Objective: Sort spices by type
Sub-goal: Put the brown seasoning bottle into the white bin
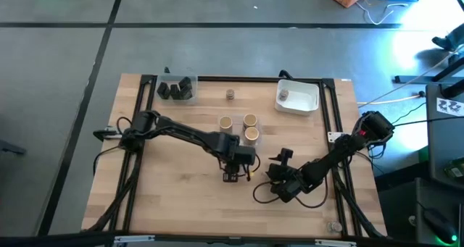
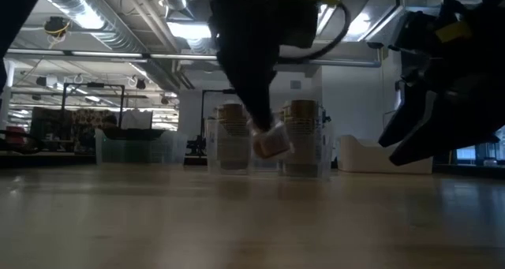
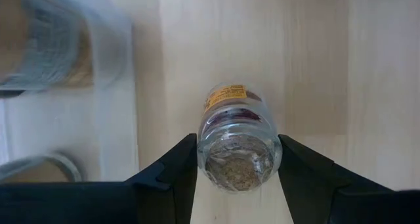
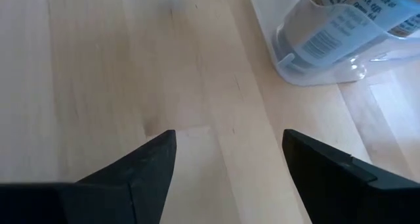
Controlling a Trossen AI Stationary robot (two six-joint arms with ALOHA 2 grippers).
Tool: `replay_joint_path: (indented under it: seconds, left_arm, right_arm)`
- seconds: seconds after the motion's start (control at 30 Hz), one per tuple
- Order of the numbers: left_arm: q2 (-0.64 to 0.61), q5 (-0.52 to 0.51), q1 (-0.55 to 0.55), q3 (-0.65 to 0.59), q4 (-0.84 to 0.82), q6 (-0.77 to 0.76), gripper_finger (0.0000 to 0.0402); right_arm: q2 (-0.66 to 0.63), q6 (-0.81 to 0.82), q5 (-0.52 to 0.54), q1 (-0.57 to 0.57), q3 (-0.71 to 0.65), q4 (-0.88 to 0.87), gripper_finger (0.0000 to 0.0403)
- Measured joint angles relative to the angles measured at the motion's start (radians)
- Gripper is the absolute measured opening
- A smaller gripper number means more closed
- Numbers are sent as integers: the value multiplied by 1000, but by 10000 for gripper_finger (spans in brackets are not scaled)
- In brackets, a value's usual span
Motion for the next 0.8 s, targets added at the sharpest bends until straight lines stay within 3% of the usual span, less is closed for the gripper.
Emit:
replay_joint_path:
  seconds: [0.37,0.8]
  left_arm:
    - [30,6,-1,-3,59,12,166]
    - [29,6,11,-3,114,-32,233]
  right_arm:
    - [0,1,7,0,0,16,280]
    - [0,-3,8,0,0,29,280]
